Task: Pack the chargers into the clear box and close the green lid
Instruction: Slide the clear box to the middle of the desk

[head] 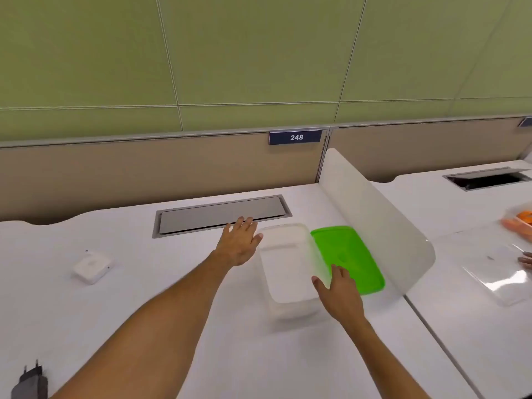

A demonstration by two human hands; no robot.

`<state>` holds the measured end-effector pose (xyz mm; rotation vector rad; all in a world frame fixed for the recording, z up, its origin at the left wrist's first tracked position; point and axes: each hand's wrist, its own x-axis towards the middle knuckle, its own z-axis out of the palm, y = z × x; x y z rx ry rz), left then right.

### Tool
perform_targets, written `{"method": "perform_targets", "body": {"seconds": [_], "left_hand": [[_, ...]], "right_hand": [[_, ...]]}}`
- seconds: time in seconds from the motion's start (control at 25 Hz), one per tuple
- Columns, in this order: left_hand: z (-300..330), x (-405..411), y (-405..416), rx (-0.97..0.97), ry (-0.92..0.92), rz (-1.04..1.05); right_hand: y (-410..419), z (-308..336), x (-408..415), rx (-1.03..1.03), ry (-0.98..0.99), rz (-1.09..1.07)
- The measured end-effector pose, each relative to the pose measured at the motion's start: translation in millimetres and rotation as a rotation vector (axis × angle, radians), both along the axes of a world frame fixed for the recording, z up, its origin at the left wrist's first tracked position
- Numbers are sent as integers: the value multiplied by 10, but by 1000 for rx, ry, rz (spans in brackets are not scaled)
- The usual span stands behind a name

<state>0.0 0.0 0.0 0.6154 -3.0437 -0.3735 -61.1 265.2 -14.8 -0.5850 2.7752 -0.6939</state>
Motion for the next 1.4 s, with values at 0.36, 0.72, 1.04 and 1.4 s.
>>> {"method": "perform_targets", "body": {"seconds": [0.36,0.72,1.04,1.4], "left_hand": [[-220,-235,-101,178,-145,75],[-373,-465,-143,359,-259,142],[-264,-458,-161,954,-67,320],[-309,286,-187,1285,425,553]], "right_hand": [[-66,-269,190,-586,-620,-483],[-296,-224,439,-922,-853,-725],[-412,-204,435,-976,-867,-829],[-619,-18,191,-981,-773,-683]]}}
